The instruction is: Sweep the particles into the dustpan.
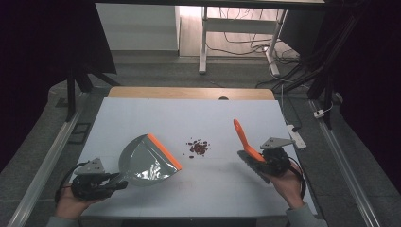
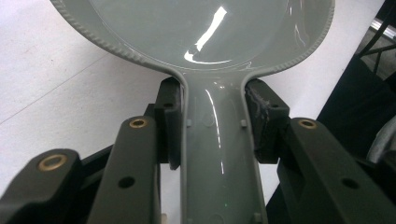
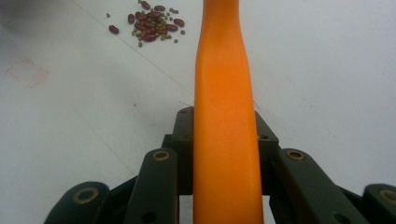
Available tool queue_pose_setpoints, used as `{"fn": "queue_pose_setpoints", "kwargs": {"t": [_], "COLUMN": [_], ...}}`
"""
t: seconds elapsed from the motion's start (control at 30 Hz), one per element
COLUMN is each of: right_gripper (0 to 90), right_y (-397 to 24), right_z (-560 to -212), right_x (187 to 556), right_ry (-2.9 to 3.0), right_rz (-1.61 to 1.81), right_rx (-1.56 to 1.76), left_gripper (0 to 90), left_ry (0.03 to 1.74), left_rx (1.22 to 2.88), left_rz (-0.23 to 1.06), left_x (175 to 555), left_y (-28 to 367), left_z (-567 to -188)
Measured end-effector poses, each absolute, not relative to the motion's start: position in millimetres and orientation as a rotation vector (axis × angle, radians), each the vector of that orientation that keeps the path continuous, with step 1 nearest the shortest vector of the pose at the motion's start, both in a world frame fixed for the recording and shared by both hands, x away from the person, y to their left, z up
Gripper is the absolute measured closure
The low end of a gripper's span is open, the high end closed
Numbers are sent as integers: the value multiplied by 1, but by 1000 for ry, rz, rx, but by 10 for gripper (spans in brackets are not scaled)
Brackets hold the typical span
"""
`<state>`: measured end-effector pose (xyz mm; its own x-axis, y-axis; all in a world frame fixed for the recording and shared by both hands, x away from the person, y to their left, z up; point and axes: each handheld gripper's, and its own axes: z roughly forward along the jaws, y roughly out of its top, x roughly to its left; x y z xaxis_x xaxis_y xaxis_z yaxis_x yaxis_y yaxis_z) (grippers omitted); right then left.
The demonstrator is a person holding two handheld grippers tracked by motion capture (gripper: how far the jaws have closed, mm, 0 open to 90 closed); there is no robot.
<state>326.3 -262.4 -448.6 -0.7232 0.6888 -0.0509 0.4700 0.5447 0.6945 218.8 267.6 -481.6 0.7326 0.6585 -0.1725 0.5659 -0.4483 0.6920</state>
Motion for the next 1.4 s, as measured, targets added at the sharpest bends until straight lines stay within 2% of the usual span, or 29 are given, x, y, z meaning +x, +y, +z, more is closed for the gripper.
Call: {"fn": "queue_pose_setpoints", "kwargs": {"t": [0.4, 0.67, 1.1, 1.4], "right_gripper": [705, 706, 706, 706], "right_y": [-221, -181, -163, -159], "right_z": [-438, -432, -440, -454], "right_x": [353, 383, 406, 427], "right_ry": [2463, 2457, 2477, 2472], "right_rz": [1005, 1027, 1020, 1015], "right_rx": [903, 872, 889, 935], "left_gripper": [618, 618, 618, 618], "left_ry": [903, 857, 849, 851], "left_rx": [2252, 2291, 2339, 2359], "left_rz": [104, 78, 17, 14], "left_x": [231, 251, 284, 281], "left_y": [265, 241, 226, 233], "left_z": [-487, -486, -485, -485]}}
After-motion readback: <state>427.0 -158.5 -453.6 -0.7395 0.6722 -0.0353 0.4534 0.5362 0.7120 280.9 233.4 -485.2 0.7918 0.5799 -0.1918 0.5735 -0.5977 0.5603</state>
